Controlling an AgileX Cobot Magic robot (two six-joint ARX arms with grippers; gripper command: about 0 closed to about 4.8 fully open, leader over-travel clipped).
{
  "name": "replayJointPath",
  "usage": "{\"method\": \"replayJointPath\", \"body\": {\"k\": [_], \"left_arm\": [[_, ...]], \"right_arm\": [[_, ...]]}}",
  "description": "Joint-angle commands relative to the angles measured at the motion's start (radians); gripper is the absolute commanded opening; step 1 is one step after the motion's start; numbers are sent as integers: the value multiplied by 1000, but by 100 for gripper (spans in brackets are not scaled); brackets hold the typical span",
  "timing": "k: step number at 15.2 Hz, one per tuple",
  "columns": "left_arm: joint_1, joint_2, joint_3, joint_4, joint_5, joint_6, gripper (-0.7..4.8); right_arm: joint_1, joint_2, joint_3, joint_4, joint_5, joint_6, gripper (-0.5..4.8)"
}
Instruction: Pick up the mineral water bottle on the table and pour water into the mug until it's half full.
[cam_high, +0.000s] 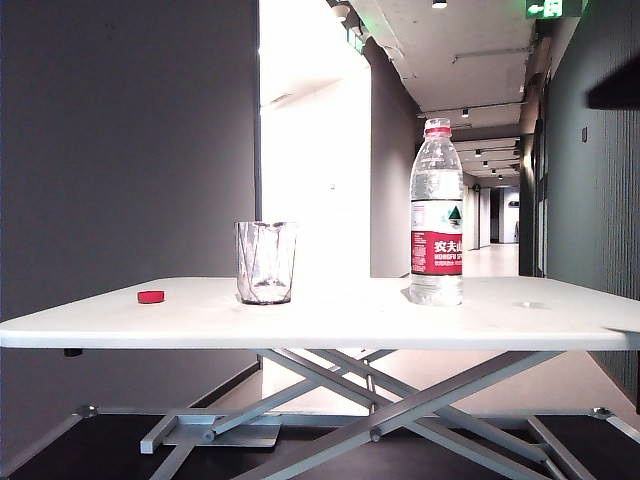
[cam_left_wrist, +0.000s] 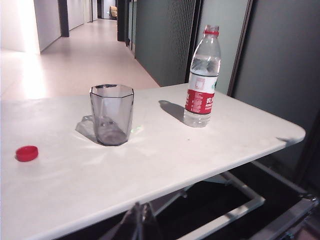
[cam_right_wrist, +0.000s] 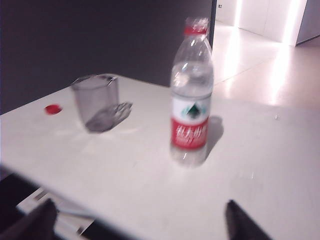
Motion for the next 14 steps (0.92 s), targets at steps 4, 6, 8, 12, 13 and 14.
{"method": "replayJointPath", "body": {"k": [4,6,8,12,13,14], "left_arm": [[-1,0,2,-10,-28,81,-5],[-1,0,2,-33,-56,98,-5],[-1,0,2,-50,-94,98,-5],[-1,0,2,-87,-104,116,-5],[-1,0,2,-93,-103,116,-5],[-1,0,2,-95,-101,116,-5]], "right_arm": [[0,690,276,413,-80,5,479],[1,897,402,468,-133,6,479],[1,1046,513,476,-138,5,479],[1,1248,686,476,-192,5,479],[2,1296,730,476,-196,6,479],[1,1321,755,476,-203,6,479]]}}
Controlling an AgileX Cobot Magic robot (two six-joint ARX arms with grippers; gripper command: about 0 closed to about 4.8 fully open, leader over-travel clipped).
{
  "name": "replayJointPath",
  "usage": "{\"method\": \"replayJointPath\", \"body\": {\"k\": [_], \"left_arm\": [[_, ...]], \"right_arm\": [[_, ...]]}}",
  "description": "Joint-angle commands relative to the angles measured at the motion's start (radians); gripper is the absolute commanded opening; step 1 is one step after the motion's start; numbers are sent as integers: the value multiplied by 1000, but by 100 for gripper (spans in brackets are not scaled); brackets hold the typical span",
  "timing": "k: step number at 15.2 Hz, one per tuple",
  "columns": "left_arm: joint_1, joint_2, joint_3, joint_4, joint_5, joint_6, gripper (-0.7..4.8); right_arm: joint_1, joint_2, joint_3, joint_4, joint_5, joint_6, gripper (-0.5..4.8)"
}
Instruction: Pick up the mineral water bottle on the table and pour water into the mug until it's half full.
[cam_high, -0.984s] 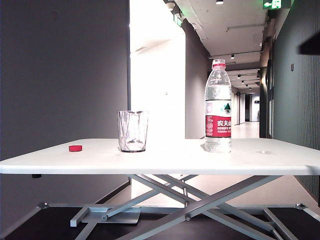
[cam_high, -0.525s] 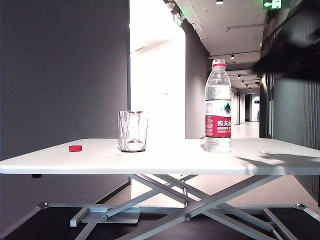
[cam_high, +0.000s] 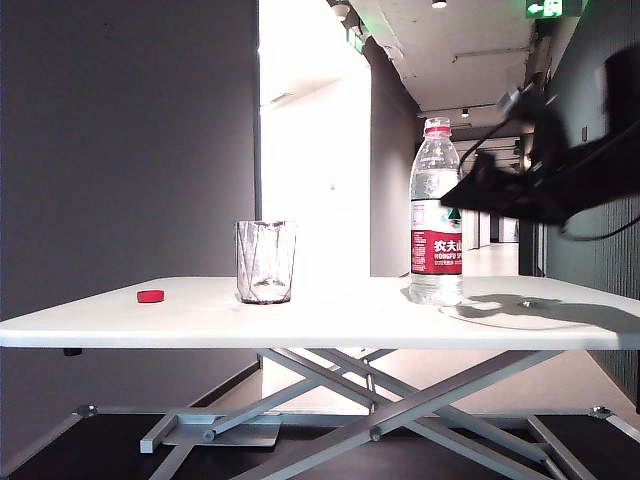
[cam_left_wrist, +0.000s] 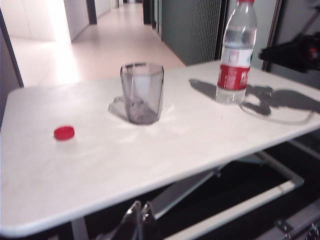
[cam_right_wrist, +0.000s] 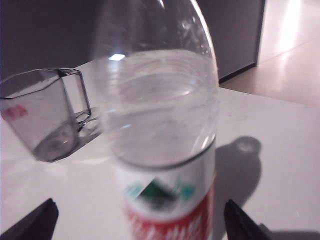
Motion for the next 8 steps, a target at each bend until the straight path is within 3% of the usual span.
{"method": "replayJointPath", "body": {"k": [1,8], "left_arm": [[-1,0,2,-6,4,3,-5],[-1,0,2,-38,4,7,-5]], "right_arm": [[-1,77,84,14,-19,2,479],[31,222,255,14,-26,22,479]]}}
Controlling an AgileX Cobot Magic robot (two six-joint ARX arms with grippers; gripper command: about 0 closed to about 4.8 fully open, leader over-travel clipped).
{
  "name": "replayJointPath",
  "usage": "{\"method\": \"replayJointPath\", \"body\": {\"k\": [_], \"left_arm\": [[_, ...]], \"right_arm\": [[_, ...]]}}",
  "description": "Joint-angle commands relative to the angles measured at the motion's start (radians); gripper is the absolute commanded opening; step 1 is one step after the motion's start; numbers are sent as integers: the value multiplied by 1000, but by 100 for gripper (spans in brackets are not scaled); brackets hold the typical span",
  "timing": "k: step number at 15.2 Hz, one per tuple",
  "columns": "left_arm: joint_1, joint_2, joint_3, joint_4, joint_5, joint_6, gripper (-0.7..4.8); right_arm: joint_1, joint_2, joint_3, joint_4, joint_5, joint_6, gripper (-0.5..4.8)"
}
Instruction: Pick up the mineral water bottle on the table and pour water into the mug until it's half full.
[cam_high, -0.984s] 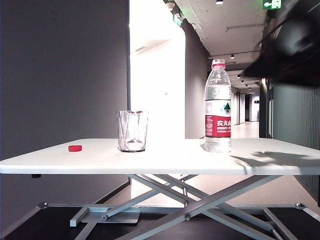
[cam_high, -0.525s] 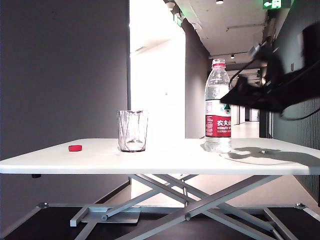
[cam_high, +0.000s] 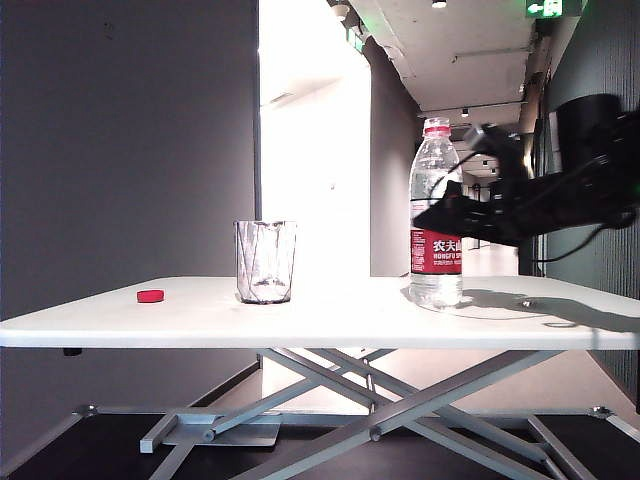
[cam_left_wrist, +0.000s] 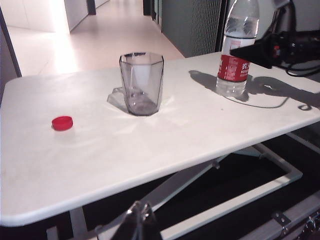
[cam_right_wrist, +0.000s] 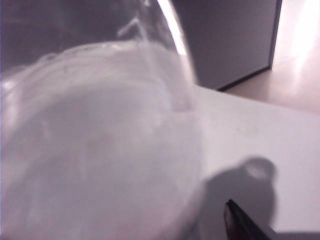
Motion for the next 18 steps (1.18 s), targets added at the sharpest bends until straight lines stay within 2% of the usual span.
{"method": "replayJointPath", "body": {"k": [1,5,11,12,13,14,18], "left_arm": [[-1,0,2,-14,3,4,-5],[-1,0,2,-28,4,46,-5],[-1,0,2,-47,4,45,-5],[-1,0,2,-50,4,45,-5],[-1,0,2,-53,4,45,-5],[-1,0,2,-57,4,45,-5],[-1,0,2,-69,4,45,-5]], "right_arm": [[11,4,23,12,18,3,479],[13,14,25,34,30,-1,479],[13,16,24,34,24,-1,469],[13,16,24,34,21,-1,358],[13,16,24,34,18,-1,291],[13,16,24,34,14,-1,255],[13,16,24,34,-5,-1,250]]}}
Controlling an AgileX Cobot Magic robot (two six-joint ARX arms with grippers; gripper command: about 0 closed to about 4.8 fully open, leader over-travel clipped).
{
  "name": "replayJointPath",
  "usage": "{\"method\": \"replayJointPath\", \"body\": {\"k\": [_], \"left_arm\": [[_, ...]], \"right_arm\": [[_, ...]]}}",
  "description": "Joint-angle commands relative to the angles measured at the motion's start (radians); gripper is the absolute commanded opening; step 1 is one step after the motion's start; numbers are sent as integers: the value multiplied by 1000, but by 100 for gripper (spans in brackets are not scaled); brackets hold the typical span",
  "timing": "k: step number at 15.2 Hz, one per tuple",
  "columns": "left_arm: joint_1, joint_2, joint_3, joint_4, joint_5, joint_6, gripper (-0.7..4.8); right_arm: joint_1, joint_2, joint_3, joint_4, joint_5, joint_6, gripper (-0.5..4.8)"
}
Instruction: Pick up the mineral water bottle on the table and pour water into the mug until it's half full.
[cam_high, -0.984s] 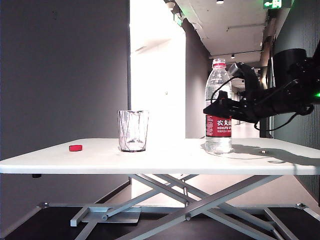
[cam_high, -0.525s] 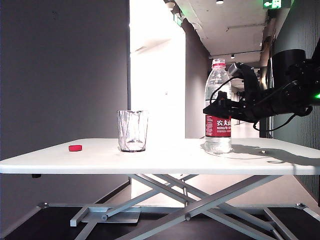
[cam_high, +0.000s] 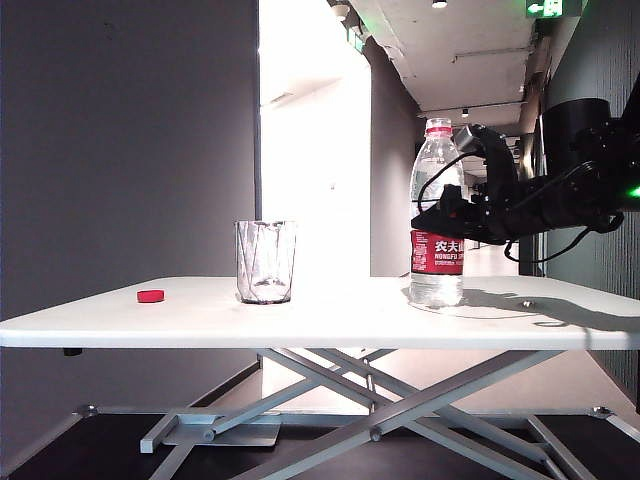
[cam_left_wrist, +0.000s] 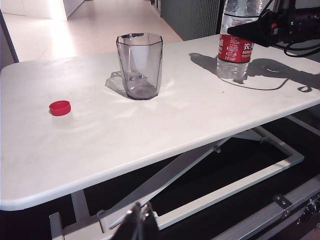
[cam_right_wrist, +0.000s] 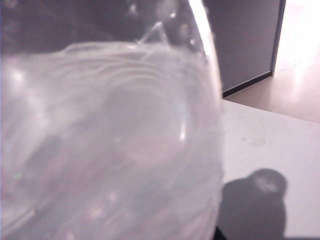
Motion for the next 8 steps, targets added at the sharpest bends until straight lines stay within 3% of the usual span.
{"method": "replayJointPath", "body": {"k": [1,6,8], "left_arm": [[-1,0,2,-7,4,4,-5],[-1,0,2,-7,4,4,-5],[-1,0,2,-7,4,4,-5]], "right_arm": [[-1,-3,3,16,-15,0,250],[0,-6,3,38,-39,-3,249],[-1,-6,3,38,-40,-3,198]]}}
